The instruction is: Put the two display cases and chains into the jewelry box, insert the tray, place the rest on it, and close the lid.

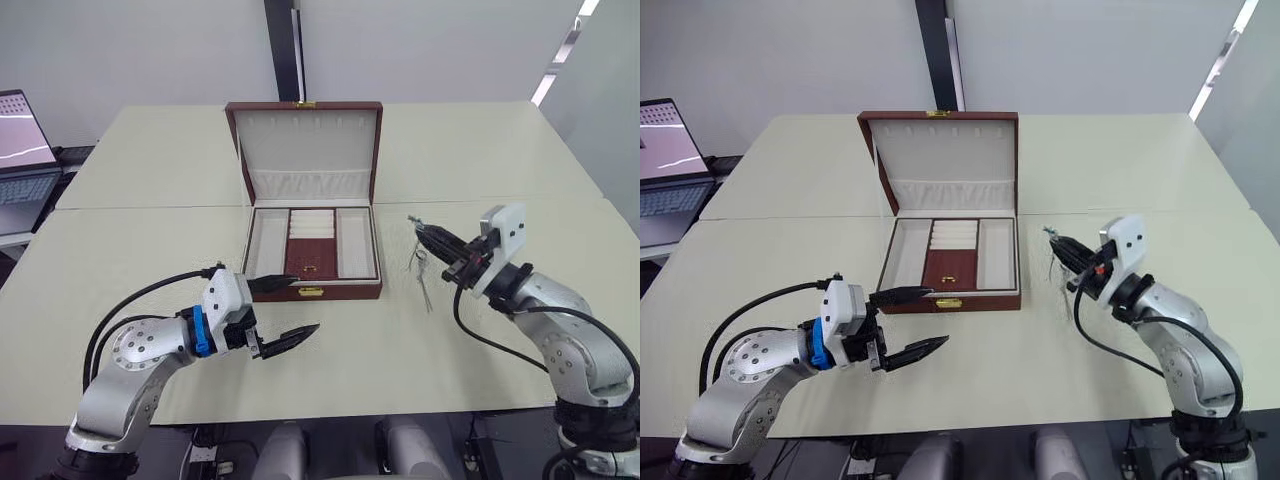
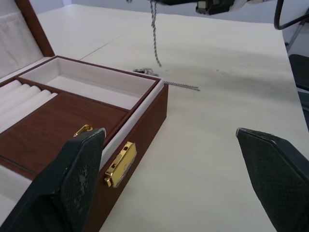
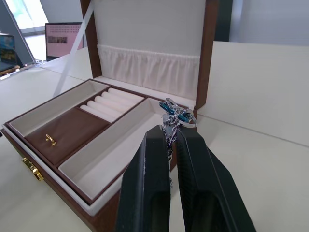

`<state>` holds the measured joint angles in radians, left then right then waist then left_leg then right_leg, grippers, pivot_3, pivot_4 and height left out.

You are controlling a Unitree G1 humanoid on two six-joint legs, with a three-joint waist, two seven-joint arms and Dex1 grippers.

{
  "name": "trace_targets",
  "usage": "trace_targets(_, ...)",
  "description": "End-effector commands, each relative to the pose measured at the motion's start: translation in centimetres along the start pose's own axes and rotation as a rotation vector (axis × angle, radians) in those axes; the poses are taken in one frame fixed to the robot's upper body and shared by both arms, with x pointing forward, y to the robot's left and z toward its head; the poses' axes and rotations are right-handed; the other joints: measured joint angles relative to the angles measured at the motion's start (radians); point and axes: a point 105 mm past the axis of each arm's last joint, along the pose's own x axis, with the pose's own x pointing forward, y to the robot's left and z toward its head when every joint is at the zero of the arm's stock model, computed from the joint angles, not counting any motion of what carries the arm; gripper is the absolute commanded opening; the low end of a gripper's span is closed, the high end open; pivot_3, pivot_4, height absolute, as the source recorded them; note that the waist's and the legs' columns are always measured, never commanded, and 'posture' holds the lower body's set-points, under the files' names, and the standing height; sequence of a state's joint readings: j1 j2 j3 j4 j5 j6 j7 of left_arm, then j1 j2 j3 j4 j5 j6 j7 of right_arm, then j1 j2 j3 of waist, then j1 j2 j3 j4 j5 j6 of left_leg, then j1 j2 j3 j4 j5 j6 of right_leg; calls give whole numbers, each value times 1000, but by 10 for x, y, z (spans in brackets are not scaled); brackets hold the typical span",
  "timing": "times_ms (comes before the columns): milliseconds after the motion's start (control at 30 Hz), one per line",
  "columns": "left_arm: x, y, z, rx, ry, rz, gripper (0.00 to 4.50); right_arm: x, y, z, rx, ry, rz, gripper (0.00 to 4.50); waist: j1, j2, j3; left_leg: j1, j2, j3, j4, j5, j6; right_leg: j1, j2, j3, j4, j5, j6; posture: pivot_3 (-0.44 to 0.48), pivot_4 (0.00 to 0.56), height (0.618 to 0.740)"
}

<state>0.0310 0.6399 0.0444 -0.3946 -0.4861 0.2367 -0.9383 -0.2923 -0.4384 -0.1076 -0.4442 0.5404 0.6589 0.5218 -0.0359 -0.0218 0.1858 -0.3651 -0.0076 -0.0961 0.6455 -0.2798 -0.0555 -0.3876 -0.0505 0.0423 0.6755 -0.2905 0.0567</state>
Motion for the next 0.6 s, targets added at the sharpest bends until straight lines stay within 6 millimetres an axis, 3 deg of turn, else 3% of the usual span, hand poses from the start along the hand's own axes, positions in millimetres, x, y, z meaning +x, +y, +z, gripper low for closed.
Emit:
trace_targets(33, -8, 7, 8, 28, -39, 99, 4500, 14, 10, 20, -27, -58, 60, 9, 0, 0, 0, 0, 0, 0, 0, 0, 0, 0, 0, 0, 0, 0, 0, 0, 150, 740)
trace_targets(300, -30, 13, 1, -15, -67, 336, 4500, 52, 36, 42, -62, -101, 187, 9, -1, 0, 0, 0, 0, -1, 0, 0, 0, -1, -1, 1, 0, 0, 0, 0, 150, 740)
trace_targets(600, -54, 17, 1, -44, -92, 546, 4500, 100, 68, 34, -99, -75, 313, 9, 1, 0, 0, 0, 0, -2, 0, 0, 0, -1, -1, 0, 0, 0, 0, 0, 150, 740)
